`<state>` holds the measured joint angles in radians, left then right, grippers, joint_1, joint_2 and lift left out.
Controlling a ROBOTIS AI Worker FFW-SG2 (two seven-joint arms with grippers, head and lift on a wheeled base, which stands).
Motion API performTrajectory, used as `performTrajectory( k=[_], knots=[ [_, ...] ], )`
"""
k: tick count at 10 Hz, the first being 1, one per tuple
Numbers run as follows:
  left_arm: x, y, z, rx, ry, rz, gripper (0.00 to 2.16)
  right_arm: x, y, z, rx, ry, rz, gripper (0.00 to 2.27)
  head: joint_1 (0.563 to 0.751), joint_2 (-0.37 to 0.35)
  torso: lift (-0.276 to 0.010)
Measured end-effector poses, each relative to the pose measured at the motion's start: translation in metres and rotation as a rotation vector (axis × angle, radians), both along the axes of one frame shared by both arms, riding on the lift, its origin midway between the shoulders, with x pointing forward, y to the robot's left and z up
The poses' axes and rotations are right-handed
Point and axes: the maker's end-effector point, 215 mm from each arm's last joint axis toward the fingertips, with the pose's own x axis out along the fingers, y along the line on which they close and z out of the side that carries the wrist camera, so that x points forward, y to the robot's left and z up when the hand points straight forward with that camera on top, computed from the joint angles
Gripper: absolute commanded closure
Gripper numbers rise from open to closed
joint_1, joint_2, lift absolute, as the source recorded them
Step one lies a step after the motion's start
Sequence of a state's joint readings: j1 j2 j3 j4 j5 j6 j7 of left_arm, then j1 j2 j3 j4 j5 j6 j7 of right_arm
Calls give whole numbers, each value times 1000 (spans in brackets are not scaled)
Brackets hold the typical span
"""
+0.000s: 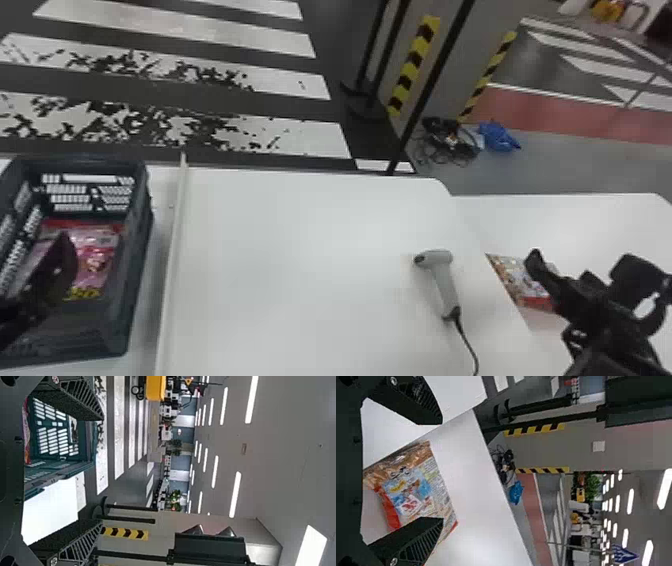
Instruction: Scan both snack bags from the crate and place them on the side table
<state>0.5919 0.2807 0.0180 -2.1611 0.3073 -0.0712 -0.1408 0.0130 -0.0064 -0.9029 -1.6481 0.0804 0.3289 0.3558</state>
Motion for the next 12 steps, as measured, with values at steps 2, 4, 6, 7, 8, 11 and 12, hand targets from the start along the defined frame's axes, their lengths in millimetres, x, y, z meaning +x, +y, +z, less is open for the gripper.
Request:
performTrajectory(
  k=[2, 4, 6, 7, 8, 11, 12],
  knots=[
    [2, 2, 1, -4, -2, 8, 73, 14, 60, 41, -97, -47, 152, 56, 695, -350, -98],
    [2, 3, 1, -5, -2, 15, 73, 36, 120, 70, -162, -103, 254, 63, 695, -350, -98],
    [2, 3, 2, -2, -3, 13, 73, 59, 190, 71, -210, -163, 329, 63, 695, -302, -98],
    [2, 3, 1, 0, -1, 14, 73, 69, 225, 65, -219, -178, 368, 63, 695, -253, -98],
    [2, 5, 0, 4, 1, 16, 73, 76, 256, 60, -232, -192, 396, 63, 695, -232, -98],
    [1, 8, -1, 9, 3, 19, 73, 75, 334, 45, -236, -232, 460, 63, 695, -113, -98],
    [2, 7, -1, 11, 3, 17, 73, 71, 352, 41, -233, -240, 468, 63, 695, -90, -98]
  ],
)
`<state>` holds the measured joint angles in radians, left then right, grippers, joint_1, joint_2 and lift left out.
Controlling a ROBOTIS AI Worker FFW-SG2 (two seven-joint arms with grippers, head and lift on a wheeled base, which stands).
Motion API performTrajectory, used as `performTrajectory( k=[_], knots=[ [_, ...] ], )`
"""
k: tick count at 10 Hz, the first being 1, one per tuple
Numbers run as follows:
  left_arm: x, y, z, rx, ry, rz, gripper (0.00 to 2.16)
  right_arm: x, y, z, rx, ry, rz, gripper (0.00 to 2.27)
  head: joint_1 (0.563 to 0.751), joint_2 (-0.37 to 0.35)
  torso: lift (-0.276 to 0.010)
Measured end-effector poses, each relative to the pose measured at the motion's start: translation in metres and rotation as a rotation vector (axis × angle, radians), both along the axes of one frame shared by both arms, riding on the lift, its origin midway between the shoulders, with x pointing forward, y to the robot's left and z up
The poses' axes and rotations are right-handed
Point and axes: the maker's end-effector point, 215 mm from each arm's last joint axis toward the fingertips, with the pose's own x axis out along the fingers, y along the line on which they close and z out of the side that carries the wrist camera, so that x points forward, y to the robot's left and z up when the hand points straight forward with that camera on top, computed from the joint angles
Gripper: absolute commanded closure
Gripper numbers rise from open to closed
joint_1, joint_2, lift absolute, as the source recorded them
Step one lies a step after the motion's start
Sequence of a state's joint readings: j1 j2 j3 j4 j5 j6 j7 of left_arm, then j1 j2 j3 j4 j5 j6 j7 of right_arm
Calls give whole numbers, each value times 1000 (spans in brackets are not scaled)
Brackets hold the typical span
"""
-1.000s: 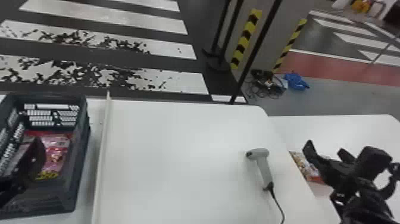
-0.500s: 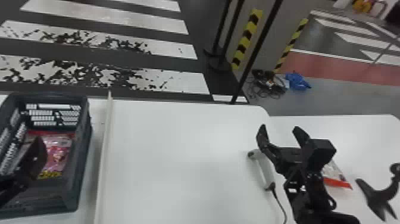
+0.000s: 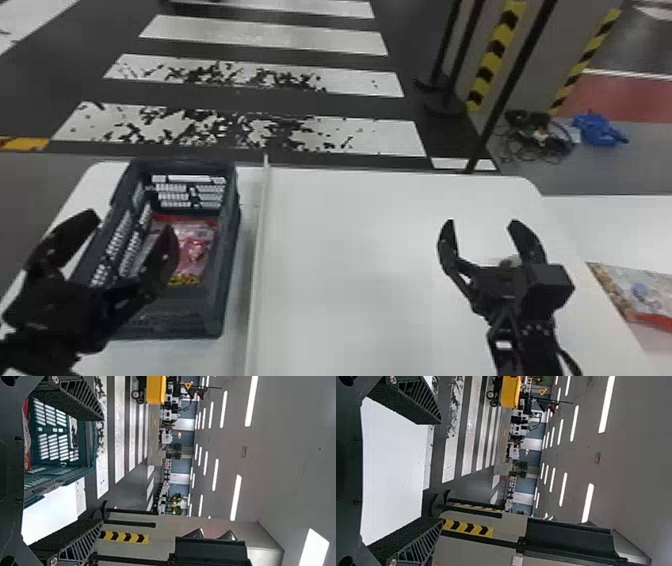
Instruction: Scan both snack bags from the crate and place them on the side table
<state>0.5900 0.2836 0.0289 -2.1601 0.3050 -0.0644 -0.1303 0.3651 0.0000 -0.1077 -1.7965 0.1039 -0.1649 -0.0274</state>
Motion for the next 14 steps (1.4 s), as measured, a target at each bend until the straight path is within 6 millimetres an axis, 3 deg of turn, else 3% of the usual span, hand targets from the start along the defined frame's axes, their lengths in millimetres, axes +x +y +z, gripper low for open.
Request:
performTrajectory(
  k=[3, 5, 6, 8, 11, 14],
  knots=[
    [3, -4, -3, 9, 13, -7, 73, -11, 29, -20, -15, -1, -45, 63, 695, -54, -98],
    [7, -6, -4, 21, 16, -12, 73, -5, 40, -40, -27, 27, -43, 63, 695, -43, -98],
    [10, -6, -5, 28, 24, -17, 76, -4, 42, -44, -28, 35, -40, 63, 695, -40, -98],
    [21, -4, -29, 60, 131, -50, 87, -5, 41, -51, -29, 55, -43, 63, 695, -40, -98],
    [51, 11, -58, 139, 348, -88, 140, -7, 36, -57, -19, 76, -53, 63, 695, -27, -98],
    [81, 20, -66, 194, 535, -133, 140, -8, 29, -60, -7, 86, -66, 63, 695, -23, -98]
  ],
)
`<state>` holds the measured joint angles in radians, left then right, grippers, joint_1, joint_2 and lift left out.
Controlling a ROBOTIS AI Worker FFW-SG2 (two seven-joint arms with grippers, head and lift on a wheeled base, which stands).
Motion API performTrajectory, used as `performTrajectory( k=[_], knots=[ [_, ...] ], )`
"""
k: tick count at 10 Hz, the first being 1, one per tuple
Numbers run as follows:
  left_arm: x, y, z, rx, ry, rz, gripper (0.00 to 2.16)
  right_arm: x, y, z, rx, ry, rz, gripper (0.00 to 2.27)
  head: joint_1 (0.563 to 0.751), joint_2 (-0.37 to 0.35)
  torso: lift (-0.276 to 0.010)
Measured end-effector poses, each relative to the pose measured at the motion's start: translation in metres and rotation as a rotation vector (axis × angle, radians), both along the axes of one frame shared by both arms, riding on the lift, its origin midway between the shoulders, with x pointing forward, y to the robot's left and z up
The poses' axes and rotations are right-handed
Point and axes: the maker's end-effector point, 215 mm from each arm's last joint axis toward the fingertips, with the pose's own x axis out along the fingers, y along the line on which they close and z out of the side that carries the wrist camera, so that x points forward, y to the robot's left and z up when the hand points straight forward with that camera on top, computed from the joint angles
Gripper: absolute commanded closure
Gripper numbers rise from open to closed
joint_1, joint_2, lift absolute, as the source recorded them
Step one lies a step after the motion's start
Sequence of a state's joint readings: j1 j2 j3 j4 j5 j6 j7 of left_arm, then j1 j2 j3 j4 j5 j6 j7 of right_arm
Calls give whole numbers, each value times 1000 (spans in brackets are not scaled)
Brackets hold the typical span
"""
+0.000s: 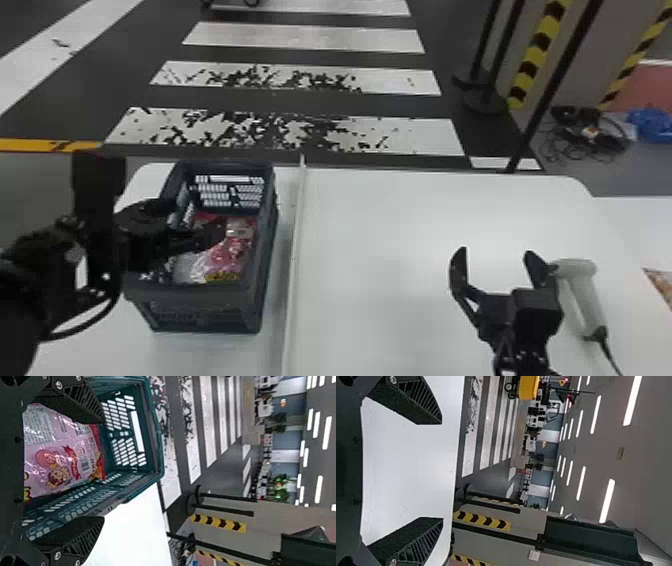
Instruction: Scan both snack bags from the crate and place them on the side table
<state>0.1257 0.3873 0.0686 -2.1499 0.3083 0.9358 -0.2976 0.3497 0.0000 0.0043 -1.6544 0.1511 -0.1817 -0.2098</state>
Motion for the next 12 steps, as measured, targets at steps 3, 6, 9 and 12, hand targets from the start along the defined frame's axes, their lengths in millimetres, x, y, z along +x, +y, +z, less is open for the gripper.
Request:
performTrajectory(
  k=[3, 6, 9, 12],
  knots=[
    [31, 1, -15, 55, 85, -5, 140, 0, -11, -1, 16, 0, -19, 63, 695, -31, -98],
    [55, -8, -44, 131, 170, -43, 140, -1, -17, -4, 36, 6, -32, 63, 695, -45, -98],
    [62, -11, -78, 190, 282, -68, 140, -2, -24, -8, 52, 12, -47, 63, 695, -56, -98],
    [62, -13, -105, 243, 363, -78, 140, -1, -26, -11, 59, 15, -51, 63, 695, -61, -98]
  ],
)
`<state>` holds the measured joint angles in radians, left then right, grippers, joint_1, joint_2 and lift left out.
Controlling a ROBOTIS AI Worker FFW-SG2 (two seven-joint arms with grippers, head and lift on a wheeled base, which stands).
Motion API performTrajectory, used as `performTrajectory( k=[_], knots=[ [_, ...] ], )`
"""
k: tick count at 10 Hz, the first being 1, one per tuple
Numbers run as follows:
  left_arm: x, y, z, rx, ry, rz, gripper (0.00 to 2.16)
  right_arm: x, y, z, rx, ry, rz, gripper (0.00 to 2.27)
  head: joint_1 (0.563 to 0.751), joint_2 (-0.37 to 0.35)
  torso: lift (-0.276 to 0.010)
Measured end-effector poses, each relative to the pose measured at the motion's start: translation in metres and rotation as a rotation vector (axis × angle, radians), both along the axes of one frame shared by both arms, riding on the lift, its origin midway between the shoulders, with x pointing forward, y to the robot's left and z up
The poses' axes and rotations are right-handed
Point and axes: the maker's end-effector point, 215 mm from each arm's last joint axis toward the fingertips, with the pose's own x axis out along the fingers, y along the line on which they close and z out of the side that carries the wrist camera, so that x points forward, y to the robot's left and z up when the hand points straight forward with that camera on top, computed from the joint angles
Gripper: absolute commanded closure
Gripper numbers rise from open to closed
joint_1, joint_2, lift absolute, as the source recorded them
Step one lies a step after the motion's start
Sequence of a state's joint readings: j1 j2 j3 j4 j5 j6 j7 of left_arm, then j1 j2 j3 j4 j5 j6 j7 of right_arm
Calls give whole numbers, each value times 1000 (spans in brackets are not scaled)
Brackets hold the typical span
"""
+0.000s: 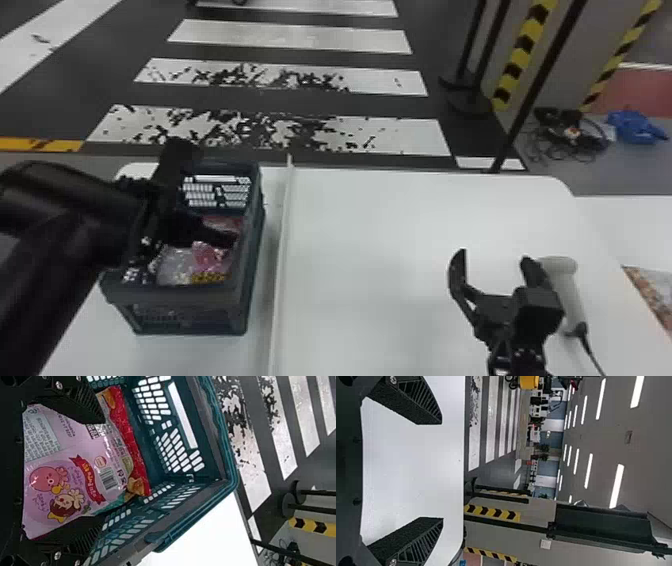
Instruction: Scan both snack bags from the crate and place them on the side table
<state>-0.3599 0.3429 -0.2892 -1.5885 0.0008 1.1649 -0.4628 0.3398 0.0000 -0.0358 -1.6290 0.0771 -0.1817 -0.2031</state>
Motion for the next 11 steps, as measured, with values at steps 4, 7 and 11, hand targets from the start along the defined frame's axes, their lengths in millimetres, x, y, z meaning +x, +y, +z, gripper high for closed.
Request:
performTrajectory(
  k=[4, 7, 11],
  knots=[
    [-3, -4, -39, 40, 89, 29, 171, 2, 1, -3, 7, 6, 4, 60, 695, -68, -98],
    [-18, 0, -64, 35, 168, 36, 1905, 5, 5, -8, 22, 11, 8, 60, 695, -58, -98],
    [-20, 2, -52, -59, 92, 134, 2138, 3, 5, -11, 26, 16, 7, 60, 695, -55, -98]
  ],
)
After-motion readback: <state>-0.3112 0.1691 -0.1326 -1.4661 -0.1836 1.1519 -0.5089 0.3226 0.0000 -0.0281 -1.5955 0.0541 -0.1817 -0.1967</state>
